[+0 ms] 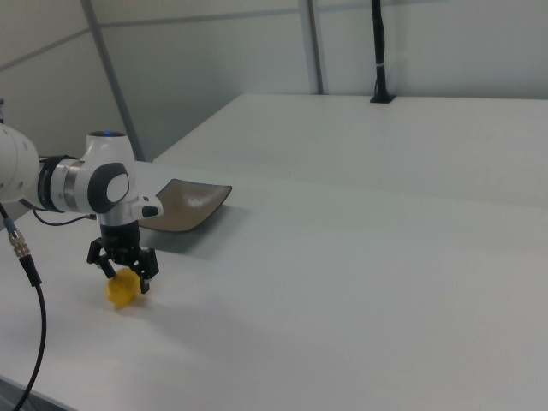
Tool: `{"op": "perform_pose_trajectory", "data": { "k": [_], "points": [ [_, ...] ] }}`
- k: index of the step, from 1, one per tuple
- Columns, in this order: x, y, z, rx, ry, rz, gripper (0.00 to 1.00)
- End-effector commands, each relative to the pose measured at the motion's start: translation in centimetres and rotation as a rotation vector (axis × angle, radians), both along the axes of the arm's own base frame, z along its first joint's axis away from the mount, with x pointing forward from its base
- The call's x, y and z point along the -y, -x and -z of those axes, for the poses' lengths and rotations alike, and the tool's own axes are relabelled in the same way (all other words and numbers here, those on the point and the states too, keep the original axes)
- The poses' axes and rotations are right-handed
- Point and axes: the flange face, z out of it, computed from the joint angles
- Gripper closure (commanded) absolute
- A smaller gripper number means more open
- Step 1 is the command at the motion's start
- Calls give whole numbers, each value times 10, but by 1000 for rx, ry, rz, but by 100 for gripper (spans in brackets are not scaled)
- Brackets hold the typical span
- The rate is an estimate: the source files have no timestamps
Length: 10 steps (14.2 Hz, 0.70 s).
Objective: Put potatoes on a ceramic plate
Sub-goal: 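Lower the gripper over the yellow potato and close on it, then lift the held potato and carry it over the brown plate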
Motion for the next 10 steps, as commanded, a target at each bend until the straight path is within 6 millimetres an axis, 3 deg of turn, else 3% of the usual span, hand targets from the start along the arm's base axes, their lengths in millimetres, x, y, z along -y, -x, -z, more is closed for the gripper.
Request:
{"op": "perform_pose_trajectory", "data": {
  "k": [1,10],
  "points": [
    [-10,4,16,5,30,2,0],
    [-17,2,11,20,28,6,0]
  ]
}}
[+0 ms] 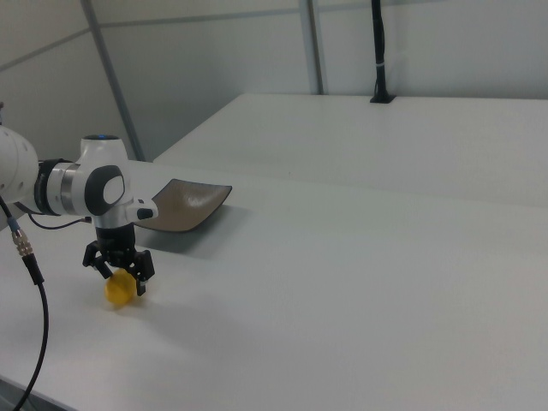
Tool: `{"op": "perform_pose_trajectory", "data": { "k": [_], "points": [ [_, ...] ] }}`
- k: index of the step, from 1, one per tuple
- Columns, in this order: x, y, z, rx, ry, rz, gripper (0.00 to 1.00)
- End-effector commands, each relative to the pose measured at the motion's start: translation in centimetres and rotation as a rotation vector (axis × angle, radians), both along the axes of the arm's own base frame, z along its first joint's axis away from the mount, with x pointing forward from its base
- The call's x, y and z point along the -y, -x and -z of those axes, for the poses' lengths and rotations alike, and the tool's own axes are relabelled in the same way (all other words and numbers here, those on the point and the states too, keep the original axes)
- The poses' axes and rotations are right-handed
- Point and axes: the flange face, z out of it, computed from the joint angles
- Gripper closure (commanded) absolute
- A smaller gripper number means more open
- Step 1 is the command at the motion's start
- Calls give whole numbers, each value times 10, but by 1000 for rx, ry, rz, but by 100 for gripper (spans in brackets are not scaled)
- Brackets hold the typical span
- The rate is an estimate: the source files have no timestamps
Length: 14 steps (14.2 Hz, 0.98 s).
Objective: Put potatoes on a ceramic plate
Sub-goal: 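Lift the held potato and carry it over the brown plate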
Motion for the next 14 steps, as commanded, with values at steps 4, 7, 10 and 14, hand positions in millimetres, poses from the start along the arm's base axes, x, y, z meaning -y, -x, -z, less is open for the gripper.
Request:
{"op": "perform_pose_trajectory", "data": {
  "k": [4,7,10,14],
  "points": [
    [-14,-1,3,27,1,1,0],
    [-17,-3,3,41,-8,0,0],
    [-20,-3,3,48,-12,-6,0],
    [-20,-3,1,52,-11,-6,80]
  ]
}}
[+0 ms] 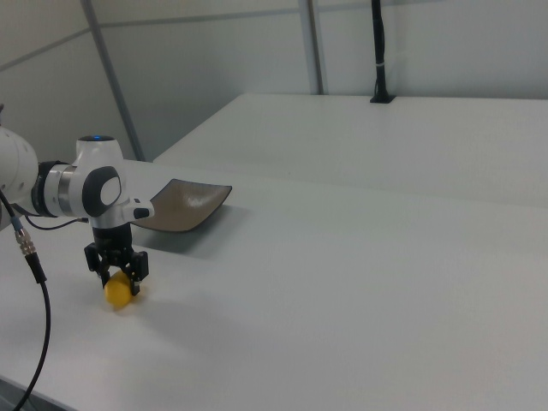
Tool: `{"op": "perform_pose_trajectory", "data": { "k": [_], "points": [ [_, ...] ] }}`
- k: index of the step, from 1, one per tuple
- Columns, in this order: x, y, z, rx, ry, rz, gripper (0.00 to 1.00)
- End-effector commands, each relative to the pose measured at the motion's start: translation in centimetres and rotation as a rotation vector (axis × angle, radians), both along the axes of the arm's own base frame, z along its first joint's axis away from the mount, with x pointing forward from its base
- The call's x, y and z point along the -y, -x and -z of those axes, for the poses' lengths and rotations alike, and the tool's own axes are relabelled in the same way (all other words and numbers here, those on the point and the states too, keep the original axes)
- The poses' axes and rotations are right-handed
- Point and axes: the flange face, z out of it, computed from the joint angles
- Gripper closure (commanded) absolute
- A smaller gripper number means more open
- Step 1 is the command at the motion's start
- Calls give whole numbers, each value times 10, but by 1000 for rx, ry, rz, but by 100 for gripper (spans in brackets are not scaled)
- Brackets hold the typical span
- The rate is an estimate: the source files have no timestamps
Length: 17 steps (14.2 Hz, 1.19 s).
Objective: Put potatoes on a ceramic plate
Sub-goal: 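Lift the held potato and carry it over the brown plate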
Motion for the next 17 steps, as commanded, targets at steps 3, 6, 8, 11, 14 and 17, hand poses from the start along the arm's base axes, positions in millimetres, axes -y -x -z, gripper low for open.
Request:
{"op": "perform_pose_trajectory", "data": {
  "k": [3,6,8,11,14,17],
  "points": [
    [-6,-4,-5,33,11,53,89],
    [-6,-11,-22,59,-1,61,88],
    [-11,-34,-56,131,-37,130,87],
    [-18,-60,-105,219,-76,258,86],
    [-18,-72,-121,250,-87,336,86],
    [-17,-90,-134,344,-174,509,86]
  ]
}}
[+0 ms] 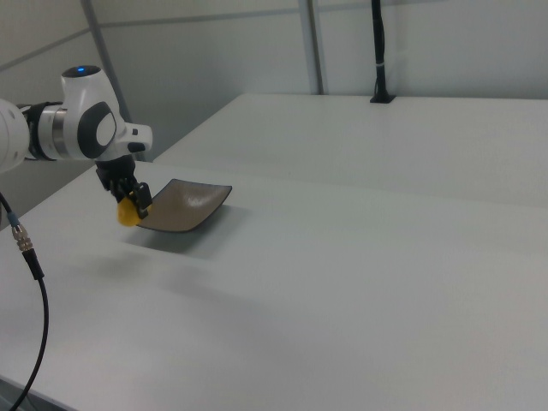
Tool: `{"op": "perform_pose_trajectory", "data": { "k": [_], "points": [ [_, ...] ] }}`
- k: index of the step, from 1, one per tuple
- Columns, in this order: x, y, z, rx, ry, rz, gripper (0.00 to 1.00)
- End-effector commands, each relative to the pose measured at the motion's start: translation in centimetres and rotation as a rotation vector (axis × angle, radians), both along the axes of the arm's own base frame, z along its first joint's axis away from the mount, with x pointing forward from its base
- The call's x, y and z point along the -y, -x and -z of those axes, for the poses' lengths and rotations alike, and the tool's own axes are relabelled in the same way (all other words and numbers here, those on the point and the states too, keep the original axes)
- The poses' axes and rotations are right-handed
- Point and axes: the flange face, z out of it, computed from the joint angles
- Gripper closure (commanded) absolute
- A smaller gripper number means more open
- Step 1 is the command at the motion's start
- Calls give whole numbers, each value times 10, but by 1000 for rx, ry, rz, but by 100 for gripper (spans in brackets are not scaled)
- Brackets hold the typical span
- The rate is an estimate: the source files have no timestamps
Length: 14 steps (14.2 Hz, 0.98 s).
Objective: Put potatoes on a ceramic plate
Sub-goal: 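Lift the held potato and carry it over the brown plate, then lower the potato onto the plate and open the gripper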
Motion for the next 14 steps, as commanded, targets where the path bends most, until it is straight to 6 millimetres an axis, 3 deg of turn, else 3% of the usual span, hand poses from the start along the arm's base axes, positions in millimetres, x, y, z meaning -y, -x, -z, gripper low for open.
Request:
{"op": "perform_pose_trajectory", "data": {
  "k": [1,5,6,8,9,14],
  "points": [
    [7,-29,-4,114,-115,251,86],
    [13,-52,17,179,-209,415,82],
    [13,-53,21,191,-200,408,73],
    [13,-55,32,187,-180,396,14],
    [12,-54,32,188,-179,394,0],
    [12,-54,30,195,-173,387,0]
  ]
}}
